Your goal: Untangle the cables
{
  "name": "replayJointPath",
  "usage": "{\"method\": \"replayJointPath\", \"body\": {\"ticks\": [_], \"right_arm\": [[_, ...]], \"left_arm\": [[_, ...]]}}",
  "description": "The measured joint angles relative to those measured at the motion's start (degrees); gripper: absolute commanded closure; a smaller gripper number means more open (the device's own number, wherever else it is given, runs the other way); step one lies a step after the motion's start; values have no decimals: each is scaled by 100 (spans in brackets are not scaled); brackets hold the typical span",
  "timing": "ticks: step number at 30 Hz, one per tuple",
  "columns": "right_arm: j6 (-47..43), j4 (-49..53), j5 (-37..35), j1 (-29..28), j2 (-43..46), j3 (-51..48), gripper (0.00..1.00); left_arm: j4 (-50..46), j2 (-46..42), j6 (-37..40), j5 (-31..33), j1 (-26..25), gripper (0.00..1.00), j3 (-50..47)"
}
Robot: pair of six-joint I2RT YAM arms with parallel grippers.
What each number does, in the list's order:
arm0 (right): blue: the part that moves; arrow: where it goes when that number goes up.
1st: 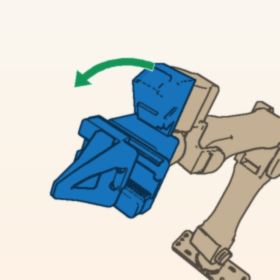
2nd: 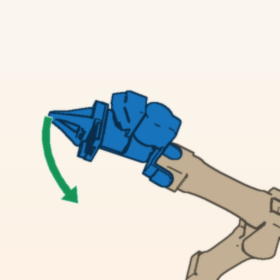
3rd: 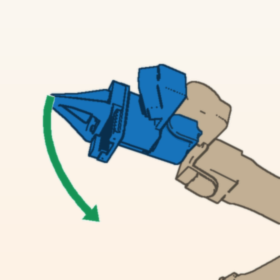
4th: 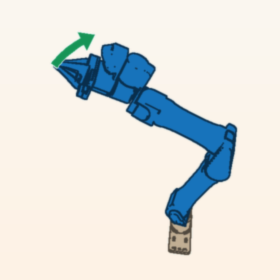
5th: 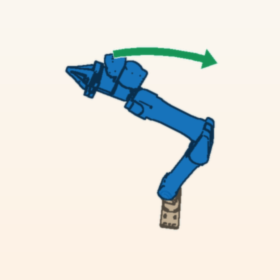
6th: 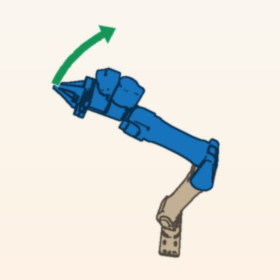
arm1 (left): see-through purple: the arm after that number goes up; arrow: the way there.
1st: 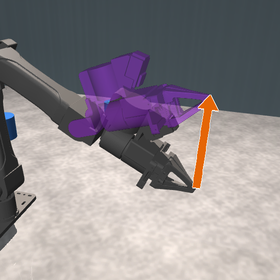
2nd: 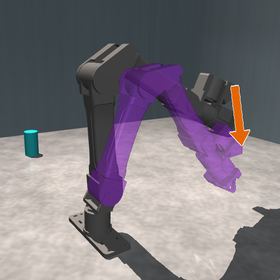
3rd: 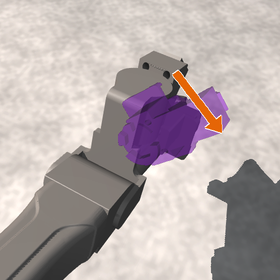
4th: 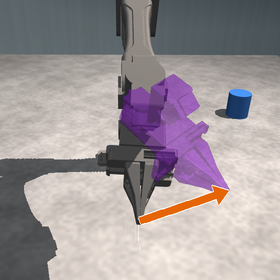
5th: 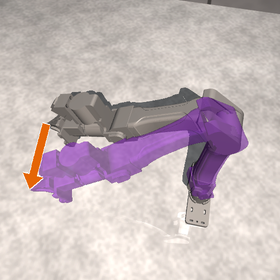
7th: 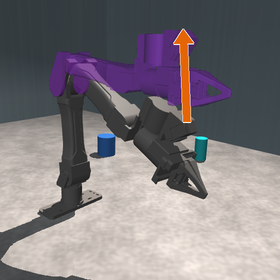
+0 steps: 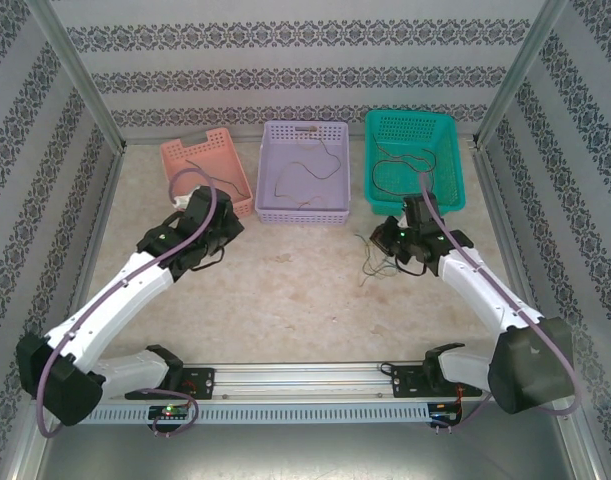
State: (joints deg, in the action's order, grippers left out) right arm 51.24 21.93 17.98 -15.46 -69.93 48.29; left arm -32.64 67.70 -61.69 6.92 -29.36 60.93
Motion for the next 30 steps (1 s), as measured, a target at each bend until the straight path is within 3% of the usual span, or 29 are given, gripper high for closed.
{"method": "replayJointPath", "body": {"ticks": [2, 9, 20, 21, 24, 26, 30], "right_arm": [[26, -164, 131, -334, 0, 227, 100], [369, -1058, 669, -831, -133, 396, 100], [505, -1711, 1357, -841, -514, 337, 100], [535, -1777, 1366, -841, -518, 299, 100], [629, -1934, 1408, -841, -533, 151, 100], [741, -2085, 1438, -841, -562, 31, 100], [1056, -2616, 1478, -841, -669, -365, 100]], "left_arm": [[341, 247, -363, -310, -164, 51, -46], [1285, 885, -2260, -739, -964, 35, -422], [1335, 876, -3895, -894, -1128, 30, -686], [1338, 876, -4162, -911, -1191, 25, -809], [1443, 916, -4885, -955, -1379, 23, -1113], [1582, 990, -5163, -951, -1491, 16, -1228], [1768, 1119, -5515, -798, -1670, 14, -1346]]}}
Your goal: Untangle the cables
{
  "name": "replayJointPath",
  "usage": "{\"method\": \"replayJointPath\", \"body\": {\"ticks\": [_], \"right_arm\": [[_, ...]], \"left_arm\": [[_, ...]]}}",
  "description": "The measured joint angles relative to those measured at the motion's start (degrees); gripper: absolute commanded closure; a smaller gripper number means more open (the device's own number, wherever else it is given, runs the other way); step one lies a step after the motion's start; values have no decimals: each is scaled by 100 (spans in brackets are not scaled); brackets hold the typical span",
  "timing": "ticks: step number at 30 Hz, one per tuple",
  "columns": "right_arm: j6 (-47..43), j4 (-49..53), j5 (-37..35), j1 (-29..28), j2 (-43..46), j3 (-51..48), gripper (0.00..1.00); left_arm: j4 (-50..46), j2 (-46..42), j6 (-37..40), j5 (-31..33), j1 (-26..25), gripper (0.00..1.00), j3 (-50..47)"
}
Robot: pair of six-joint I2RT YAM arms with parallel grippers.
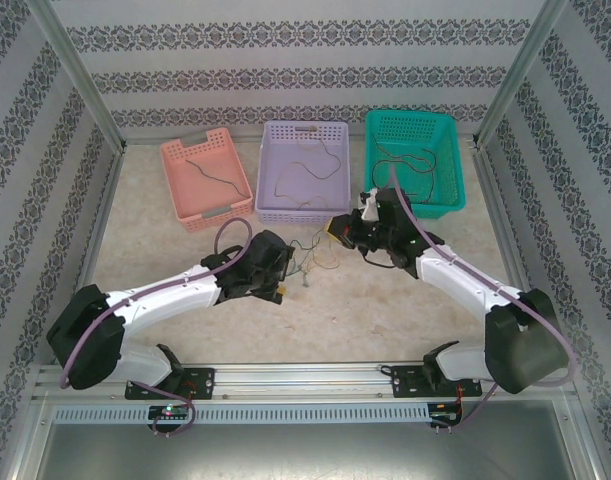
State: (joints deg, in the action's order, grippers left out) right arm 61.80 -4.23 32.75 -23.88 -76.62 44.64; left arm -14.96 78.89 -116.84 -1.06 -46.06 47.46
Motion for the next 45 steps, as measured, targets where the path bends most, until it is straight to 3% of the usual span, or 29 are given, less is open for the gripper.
{"method": "replayJointPath", "body": {"ticks": [10, 14, 18, 27, 31, 41, 45], "right_arm": [[111, -505, 15, 306, -267, -1521, 100], [83, -507, 15, 494, -431, -1711, 100], [13, -557, 20, 577, -505, -1705, 100], [-90, -546, 92, 579, -654, -1462, 100], [-109, -544, 125, 579, -684, -1425, 100], [-111, -529, 125, 579, -691, -1397, 100], [-111, -522, 125, 579, -686, -1351, 100]], "left_arm": [[168, 407, -219, 304, -39, 13, 0], [125, 564, -240, 302, -39, 23, 2], [146, 570, -216, 391, -28, 42, -31], [809, 1084, 1429, 72, 535, 44, -208], [1012, 1368, 1878, -155, 568, 50, -177], [820, 1567, 2245, -452, 568, 93, 411], [417, 1567, 2326, -452, 568, 98, 568]]}}
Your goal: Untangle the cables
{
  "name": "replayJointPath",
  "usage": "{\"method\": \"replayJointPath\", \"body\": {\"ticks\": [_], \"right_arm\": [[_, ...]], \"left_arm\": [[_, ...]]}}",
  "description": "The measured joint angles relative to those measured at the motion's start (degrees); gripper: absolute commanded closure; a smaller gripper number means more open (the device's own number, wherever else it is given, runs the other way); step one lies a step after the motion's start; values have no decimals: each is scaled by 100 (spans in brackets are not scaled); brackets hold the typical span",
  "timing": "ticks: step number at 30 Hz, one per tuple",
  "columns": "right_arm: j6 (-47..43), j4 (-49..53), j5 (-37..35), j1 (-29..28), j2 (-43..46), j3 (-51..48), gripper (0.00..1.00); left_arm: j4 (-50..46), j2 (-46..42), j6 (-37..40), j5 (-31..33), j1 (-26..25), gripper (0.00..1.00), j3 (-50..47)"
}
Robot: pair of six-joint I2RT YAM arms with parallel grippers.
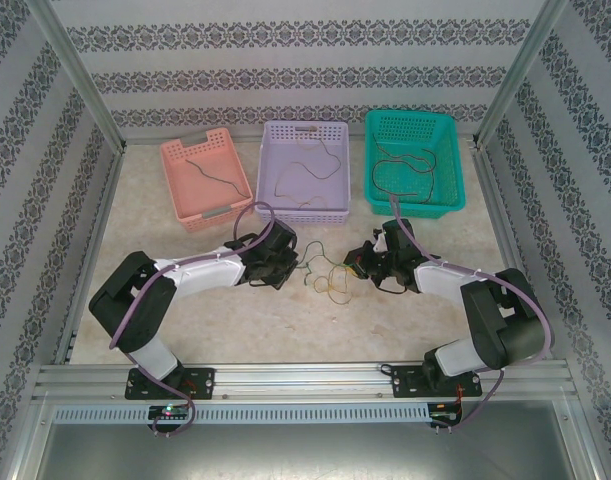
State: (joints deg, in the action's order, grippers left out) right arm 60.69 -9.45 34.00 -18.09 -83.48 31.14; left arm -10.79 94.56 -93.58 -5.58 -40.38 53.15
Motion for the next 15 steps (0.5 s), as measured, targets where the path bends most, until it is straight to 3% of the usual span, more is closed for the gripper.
{"method": "replayJointPath", "body": {"ticks": [7, 15], "right_arm": [[-96, 345, -17, 79, 326, 26, 100], [-723, 1539, -249, 922, 1266, 376, 100]], "left_arm": [[-957, -24, 483, 358, 2, 100, 304], [-2549, -1049, 1812, 1725, 210, 100, 750]]}}
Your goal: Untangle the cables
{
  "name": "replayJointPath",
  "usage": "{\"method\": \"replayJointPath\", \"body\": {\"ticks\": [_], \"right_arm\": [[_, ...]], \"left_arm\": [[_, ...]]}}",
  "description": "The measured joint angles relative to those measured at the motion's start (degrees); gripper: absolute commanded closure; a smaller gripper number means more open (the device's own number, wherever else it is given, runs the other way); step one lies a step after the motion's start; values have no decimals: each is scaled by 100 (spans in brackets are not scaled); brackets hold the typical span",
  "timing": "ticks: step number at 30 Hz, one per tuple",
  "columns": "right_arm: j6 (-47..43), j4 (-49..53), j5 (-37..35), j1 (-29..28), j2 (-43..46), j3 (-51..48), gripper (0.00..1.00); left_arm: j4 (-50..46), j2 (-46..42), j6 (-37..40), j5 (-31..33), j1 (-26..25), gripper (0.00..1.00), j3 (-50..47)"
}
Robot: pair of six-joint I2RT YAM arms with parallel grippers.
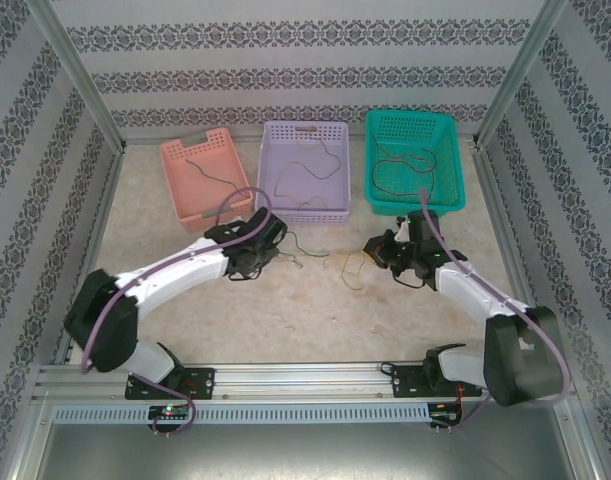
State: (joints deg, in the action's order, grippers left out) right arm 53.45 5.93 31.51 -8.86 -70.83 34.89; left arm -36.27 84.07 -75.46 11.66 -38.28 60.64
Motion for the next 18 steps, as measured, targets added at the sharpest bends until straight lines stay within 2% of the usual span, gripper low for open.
{"method": "replayJointPath", "body": {"ticks": [5, 10, 14, 17, 18], "right_arm": [[-426, 855, -542, 776, 249, 282, 100], [-575, 1298, -968, 839, 131, 551, 100], [-662, 1364, -975, 741, -280, 879, 100], [-695, 1362, -953, 278, -564, 1176, 100], [-693, 1357, -920, 55, -673, 1294, 97]], "left_arm": [[-804, -968, 702, 741, 844, 100, -175], [-1285, -1788, 1257, 1113, 1475, 100, -361], [-960, -2295, 1834, 787, 1593, 100, -525], [-474, -2337, 2199, 229, 1591, 100, -557], [-280, -2299, 2299, 22, 1591, 100, -557]]}}
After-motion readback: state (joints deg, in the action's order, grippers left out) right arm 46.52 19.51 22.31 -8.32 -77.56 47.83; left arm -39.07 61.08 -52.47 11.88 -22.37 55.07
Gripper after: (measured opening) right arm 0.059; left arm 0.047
